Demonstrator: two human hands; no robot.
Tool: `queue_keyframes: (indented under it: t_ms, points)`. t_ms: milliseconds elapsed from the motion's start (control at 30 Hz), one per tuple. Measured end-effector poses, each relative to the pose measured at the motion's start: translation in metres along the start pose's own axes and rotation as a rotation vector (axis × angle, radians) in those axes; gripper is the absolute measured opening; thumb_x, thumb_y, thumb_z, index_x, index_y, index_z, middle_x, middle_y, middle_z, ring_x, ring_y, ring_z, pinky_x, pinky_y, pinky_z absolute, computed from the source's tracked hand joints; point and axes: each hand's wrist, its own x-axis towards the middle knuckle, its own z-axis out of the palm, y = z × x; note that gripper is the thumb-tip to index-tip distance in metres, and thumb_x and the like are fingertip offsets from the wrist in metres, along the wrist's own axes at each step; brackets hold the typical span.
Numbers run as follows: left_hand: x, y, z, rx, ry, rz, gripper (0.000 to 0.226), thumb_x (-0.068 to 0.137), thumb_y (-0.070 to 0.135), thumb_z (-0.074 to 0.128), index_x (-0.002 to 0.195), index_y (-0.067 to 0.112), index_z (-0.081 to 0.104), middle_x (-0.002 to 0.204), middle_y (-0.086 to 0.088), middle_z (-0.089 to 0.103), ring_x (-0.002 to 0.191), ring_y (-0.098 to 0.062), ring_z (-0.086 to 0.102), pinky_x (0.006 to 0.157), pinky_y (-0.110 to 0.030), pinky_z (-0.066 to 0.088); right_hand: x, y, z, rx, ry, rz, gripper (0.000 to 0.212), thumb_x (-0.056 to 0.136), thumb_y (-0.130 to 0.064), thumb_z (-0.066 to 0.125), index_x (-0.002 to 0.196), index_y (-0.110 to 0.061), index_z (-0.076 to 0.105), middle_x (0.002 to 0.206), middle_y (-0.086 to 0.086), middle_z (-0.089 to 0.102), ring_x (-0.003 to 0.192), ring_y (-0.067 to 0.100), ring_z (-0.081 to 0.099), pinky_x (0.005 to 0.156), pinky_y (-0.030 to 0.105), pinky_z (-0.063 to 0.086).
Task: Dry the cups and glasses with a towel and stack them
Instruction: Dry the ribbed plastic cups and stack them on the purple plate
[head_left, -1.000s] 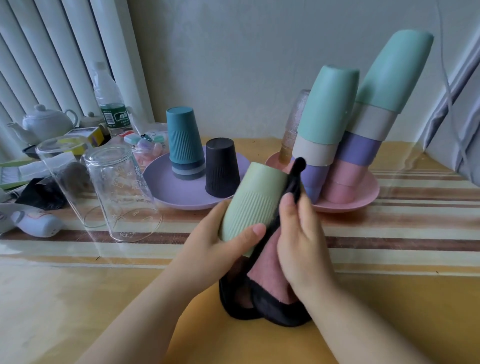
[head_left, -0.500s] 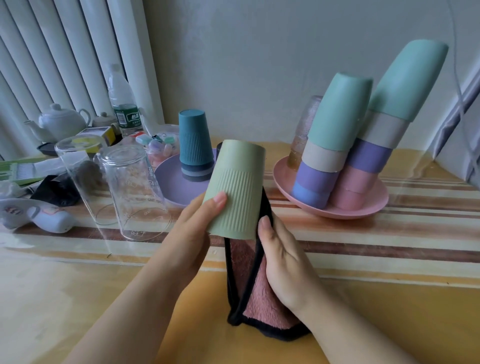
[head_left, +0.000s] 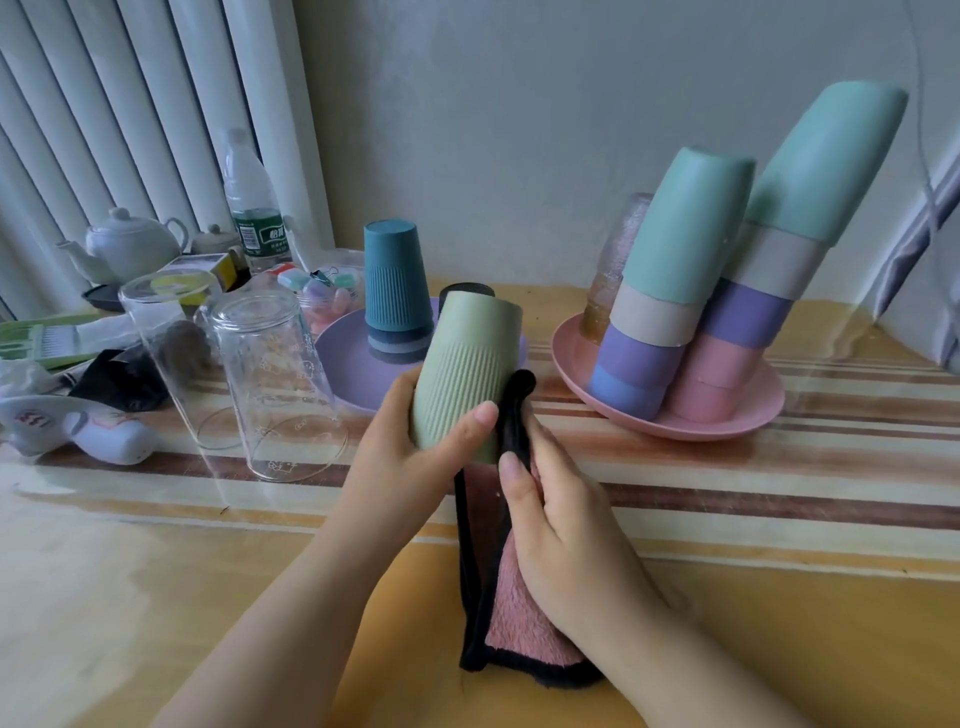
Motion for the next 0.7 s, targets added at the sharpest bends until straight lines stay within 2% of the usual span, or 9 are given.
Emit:
queue_keyframes:
  t_ms: [33, 100, 167, 233, 300, 400, 533, 633, 700]
  points:
    - [-0.001, -0.001, 0.001, 0.023, -0.029, 0.012, 0.047, 0.074, 0.058, 0.071, 0.113, 0.037, 0.055, 0.092, 0.019, 0.066, 0.083, 0.004, 0.063, 0.066, -0.017, 0.052, 0.001, 0.0, 0.0, 0.031, 0.015, 0.023, 0.051, 0.091, -0.055, 0.025, 0.142, -0.046, 0.024, 0.14, -0.019, 0.046, 0.134, -0.004, 0.034, 0.109, 0.03, 0.035]
    - [-0.003, -0.002, 0.005, 0.072, -0.111, 0.02, 0.046, 0.075, 0.057, 0.068, 0.114, 0.037, 0.056, 0.096, 0.017, 0.067, 0.088, 0.0, 0.065, 0.073, -0.023, 0.055, 0.004, -0.001, -0.004, 0.174, 0.076, 0.082, 0.049, 0.095, -0.047, 0.031, 0.143, -0.038, 0.033, 0.136, -0.025, 0.046, 0.126, -0.017, 0.035, 0.104, 0.012, 0.031]
    - [-0.006, -0.002, 0.011, 0.09, -0.206, 0.019, 0.048, 0.072, 0.058, 0.065, 0.114, 0.037, 0.056, 0.096, 0.019, 0.068, 0.087, 0.002, 0.064, 0.072, -0.02, 0.053, 0.009, -0.003, -0.013, 0.322, 0.159, 0.126, 0.044, 0.099, -0.036, 0.034, 0.142, -0.032, 0.035, 0.127, -0.035, 0.043, 0.114, -0.029, 0.035, 0.093, -0.002, 0.026]
    - [-0.011, -0.001, 0.017, 0.053, -0.296, 0.001, 0.049, 0.073, 0.059, 0.064, 0.116, 0.038, 0.057, 0.1, 0.021, 0.068, 0.092, 0.003, 0.064, 0.075, -0.018, 0.051, 0.013, -0.006, -0.026, 0.429, 0.242, 0.142, 0.036, 0.1, -0.032, 0.034, 0.136, -0.035, 0.038, 0.12, -0.04, 0.04, 0.108, -0.034, 0.034, 0.088, -0.007, 0.024]
    - [-0.016, 0.0, 0.022, -0.033, -0.369, -0.027, 0.047, 0.073, 0.058, 0.063, 0.117, 0.04, 0.058, 0.109, 0.017, 0.069, 0.102, -0.001, 0.064, 0.085, -0.022, 0.052, 0.016, -0.01, -0.036, 0.522, 0.281, 0.153, 0.027, 0.1, -0.028, 0.032, 0.122, -0.041, 0.04, 0.114, -0.041, 0.04, 0.102, -0.037, 0.035, 0.085, -0.009, 0.024]
    - [-0.018, 0.001, 0.022, -0.237, -0.388, -0.085, 0.036, 0.076, 0.048, 0.065, 0.112, 0.042, 0.062, 0.113, 0.013, 0.07, 0.106, -0.004, 0.065, 0.086, -0.02, 0.052, 0.014, -0.014, -0.037, 0.592, 0.237, 0.14, 0.03, 0.092, -0.037, 0.028, 0.12, -0.043, 0.038, 0.117, -0.041, 0.04, 0.106, -0.035, 0.035, 0.087, -0.008, 0.025]
    - [-0.013, 0.003, 0.013, -0.366, -0.334, -0.113, 0.056, 0.069, 0.05, 0.065, 0.122, 0.031, 0.06, 0.119, 0.003, 0.069, 0.112, -0.015, 0.064, 0.095, -0.033, 0.048, 0.009, -0.007, -0.021, 0.581, 0.079, 0.161, 0.038, 0.094, -0.053, 0.025, 0.128, -0.041, 0.04, 0.131, -0.034, 0.042, 0.118, -0.028, 0.034, 0.098, -0.003, 0.025]
    - [-0.003, -0.001, 0.0, -0.38, -0.222, -0.129, 0.065, 0.063, 0.053, 0.068, 0.122, 0.026, 0.061, 0.122, -0.003, 0.066, 0.113, -0.019, 0.063, 0.099, -0.041, 0.047, 0.005, 0.001, -0.01, 0.417, -0.064, 0.224, 0.062, 0.08, -0.081, 0.02, 0.132, -0.053, 0.038, 0.139, -0.035, 0.037, 0.131, -0.019, 0.025, 0.114, 0.014, 0.018]
    - [0.002, -0.004, -0.007, -0.35, -0.182, -0.145, 0.065, 0.06, 0.059, 0.07, 0.117, 0.029, 0.065, 0.128, -0.009, 0.059, 0.117, -0.023, 0.06, 0.105, -0.048, 0.043, 0.004, 0.003, -0.006, 0.356, -0.107, 0.224, 0.053, 0.08, -0.079, 0.02, 0.124, -0.059, 0.043, 0.136, -0.038, 0.041, 0.131, -0.016, 0.028, 0.112, 0.019, 0.022]
